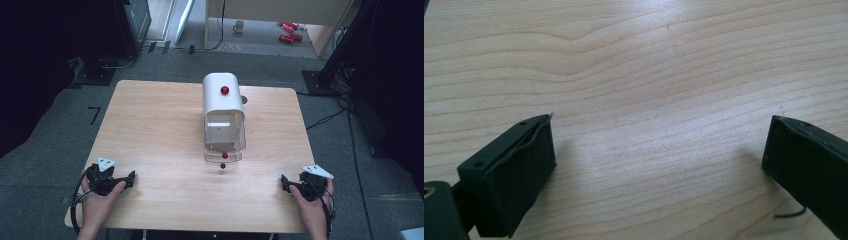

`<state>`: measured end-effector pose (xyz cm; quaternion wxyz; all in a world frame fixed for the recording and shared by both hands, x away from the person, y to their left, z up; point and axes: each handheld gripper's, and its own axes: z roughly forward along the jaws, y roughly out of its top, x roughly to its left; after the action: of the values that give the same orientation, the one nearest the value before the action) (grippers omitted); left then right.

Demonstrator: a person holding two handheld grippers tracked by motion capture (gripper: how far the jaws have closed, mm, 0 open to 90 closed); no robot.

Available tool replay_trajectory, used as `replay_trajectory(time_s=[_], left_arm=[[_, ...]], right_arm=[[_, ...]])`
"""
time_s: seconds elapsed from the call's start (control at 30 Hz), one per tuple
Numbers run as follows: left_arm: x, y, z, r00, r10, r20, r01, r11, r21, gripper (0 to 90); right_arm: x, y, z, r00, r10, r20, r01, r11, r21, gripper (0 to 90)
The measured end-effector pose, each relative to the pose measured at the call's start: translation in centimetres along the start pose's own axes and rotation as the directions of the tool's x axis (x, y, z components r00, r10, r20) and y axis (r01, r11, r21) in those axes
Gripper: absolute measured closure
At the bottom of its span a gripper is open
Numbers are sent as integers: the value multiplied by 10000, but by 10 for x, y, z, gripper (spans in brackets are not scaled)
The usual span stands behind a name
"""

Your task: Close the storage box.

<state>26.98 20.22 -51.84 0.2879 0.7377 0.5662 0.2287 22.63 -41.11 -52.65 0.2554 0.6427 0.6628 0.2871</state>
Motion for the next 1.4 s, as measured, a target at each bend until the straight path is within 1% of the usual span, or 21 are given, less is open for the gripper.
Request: replay_trajectory(time_s=[0.1,0.17,0.23,0.3,0.33,0.4,0.5,0.6,0.7,0.77,0.8,0.9,1.03,1.07,1.1,1.13,1.2,1.27,1.3,1.37,1.4], left_arm=[[0,0,-1,10000,3,-21,-3,10000,83,5],[1,0,-2,9998,-6,-212,8,10000,85,4],[1,0,-2,9996,40,-287,-38,10000,59,5],[1,0,-3,9988,15,-497,-13,10000,46,5],[1,0,-4,9990,4,-455,-4,10000,16,5],[0,1,-5,9997,-144,-201,142,9998,-108,5],[-3,3,-6,9999,-112,8,112,9997,-214,5],[-7,4,-9,9992,-191,338,203,9991,-374,5],[-9,6,-12,9988,-241,418,264,9981,-549,5],[-10,9,-15,9985,-273,464,304,9972,-686,5],[-12,12,-17,9982,-295,523,338,9959,-837,5],[-15,16,-19,9976,-240,655,300,9953,-925,5],[-27,26,-22,9944,5,1059,116,9934,-1140,6],[-27,26,-22,9944,5,1059,116,9934,-1140,6],[-33,29,-23,9919,47,1272,109,9926,-1213,6],[-33,29,-23,9919,47,1272,109,9926,-1213,6],[-38,32,-23,9886,82,1504,98,9929,-1182,6],[-41,36,-24,9880,197,1534,-12,9928,-1201,6],[-43,38,-24,9869,182,1602,17,9924,-1234,6],[-45,43,-25,9850,236,1707,-13,9916,-1297,6],[-47,46,-25,9842,247,1751,-15,9913,-1316,7]], right_arm=[[0,0,0,10000,-2,2,2,10000,2,0],[0,0,0,10000,-3,1,3,10000,0,0],[0,0,0,10000,-19,7,19,10000,-9,0],[0,0,0,10000,1,3,-1,10000,1,0],[0,0,0,10000,-5,19,5,10000,-22,0],[0,0,0,10000,19,20,-19,10000,-19,0],[1,-1,-2,10000,47,36,-47,10000,5,2],[1,0,-5,9994,312,-114,-312,9995,-12,2],[3,4,-9,9991,395,-183,-400,9987,-302,4],[8,7,-14,9986,427,-303,-441,9978,-491,5],[10,7,-15,9988,356,-339,-375,9977,-556,5],[15,8,-16,9985,261,-475,-288,9979,-586,5],[25,13,-25,9966,196,-800,-261,9965,-800,5],[25,13,-25,9966,196,-800,-261,9965,-800,5],[29,16,-29,9964,106,-837,-185,9953,-947,5],[29,16,-29,9964,106,-837,-185,9953,-947,5],[32,19,-34,9958,54,-914,-149,9945,-1033,5],[33,22,-38,9951,63,-988,-183,9924,-1215,20],[34,24,-43,9948,85,-1012,-224,9903,-1369,43],[35,25,-44,9943,103,-1064,-251,9900,-1388,45],[37,28,-47,9926,93,-1214,-270,9891,-1448,46]])
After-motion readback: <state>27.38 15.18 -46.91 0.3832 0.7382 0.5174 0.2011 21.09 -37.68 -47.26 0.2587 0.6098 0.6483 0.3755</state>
